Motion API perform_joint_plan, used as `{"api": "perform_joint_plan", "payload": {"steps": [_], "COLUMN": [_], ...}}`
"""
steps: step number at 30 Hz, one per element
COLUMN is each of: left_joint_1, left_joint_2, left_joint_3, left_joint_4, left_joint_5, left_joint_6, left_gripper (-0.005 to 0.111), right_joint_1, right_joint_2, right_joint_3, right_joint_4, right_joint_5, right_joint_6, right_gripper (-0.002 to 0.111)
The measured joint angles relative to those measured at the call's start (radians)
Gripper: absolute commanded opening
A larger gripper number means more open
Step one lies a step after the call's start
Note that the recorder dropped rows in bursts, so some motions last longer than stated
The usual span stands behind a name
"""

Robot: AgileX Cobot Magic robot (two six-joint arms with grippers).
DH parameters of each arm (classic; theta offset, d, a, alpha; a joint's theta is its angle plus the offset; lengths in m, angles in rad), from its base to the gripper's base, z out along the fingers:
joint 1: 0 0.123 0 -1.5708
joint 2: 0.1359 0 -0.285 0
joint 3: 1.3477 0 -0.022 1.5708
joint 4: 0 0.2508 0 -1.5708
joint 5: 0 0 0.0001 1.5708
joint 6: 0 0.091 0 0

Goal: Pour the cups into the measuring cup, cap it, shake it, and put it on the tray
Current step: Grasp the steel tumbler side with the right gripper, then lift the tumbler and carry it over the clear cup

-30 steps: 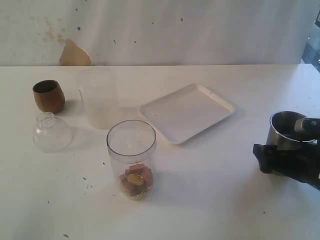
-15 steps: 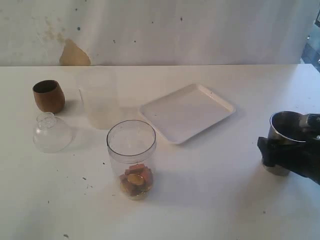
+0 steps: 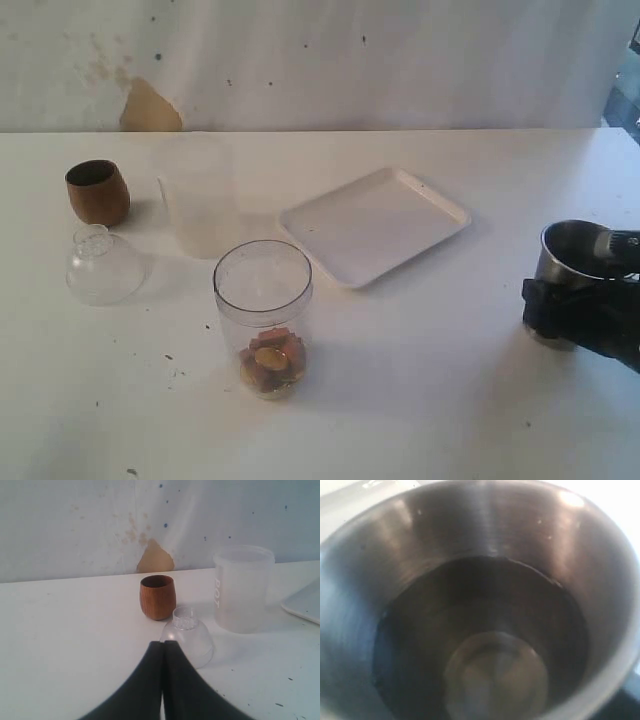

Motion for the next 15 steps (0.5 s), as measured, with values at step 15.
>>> {"api": "perform_joint_plan", "payload": {"steps": [15], "left_joint_1": [0.000], "left_joint_2": [0.000], "left_joint_3": [0.000], "left_joint_4": [0.000], "left_joint_5": [0.000], "left_joint_6": [0.000], "left_gripper": [0.000], "right_joint_1": [0.000], "right_joint_2": [-0.010], "right_joint_3": [-0.020], "right_joint_4": [-0.165], "right_joint_5": [-0.027], "right_joint_6": [0.082], "right_gripper": [0.000]}}
